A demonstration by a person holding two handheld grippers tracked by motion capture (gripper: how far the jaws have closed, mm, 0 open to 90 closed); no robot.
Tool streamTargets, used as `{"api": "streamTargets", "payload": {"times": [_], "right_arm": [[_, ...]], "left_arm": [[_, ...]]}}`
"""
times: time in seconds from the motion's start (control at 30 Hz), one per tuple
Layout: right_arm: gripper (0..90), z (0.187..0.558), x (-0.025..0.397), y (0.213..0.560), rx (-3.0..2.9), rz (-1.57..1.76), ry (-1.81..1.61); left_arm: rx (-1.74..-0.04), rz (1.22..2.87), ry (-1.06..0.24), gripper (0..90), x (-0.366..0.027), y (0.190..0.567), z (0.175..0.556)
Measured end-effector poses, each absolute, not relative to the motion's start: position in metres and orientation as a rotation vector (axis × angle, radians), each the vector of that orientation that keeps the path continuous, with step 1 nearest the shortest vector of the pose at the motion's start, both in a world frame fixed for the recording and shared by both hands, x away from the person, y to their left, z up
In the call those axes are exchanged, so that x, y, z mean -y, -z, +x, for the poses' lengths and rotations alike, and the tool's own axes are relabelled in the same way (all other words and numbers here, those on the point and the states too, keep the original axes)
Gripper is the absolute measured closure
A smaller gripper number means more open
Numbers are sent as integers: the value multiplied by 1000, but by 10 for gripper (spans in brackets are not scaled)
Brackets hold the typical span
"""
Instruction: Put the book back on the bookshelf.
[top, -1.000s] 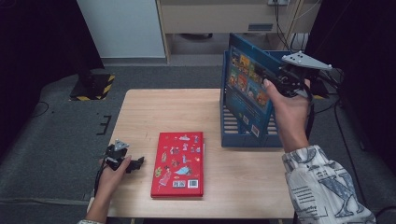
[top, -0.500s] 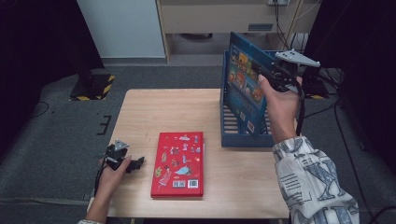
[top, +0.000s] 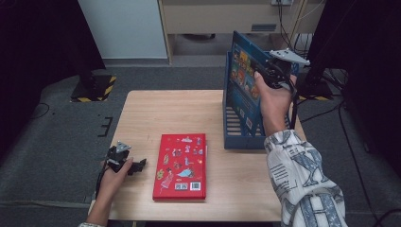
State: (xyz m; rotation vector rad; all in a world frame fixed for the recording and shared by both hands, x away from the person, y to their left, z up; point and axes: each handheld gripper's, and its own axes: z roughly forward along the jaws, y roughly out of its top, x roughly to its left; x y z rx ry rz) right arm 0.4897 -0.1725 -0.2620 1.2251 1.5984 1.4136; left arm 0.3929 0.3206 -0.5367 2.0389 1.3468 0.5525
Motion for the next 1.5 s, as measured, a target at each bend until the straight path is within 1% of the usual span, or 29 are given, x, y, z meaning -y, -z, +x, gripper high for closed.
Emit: {"api": "streamTargets", "payload": {"times": [0.63, 1.5], "right_arm": [[817, 502, 157, 273, -1550, 1216, -1404], [816, 498, 156, 300, -1497, 1187, -1427]], "left_arm": [[-1335, 2044, -548, 0, -319, 537, 393], [-1325, 2055, -542, 0, -319, 537, 393]]}}
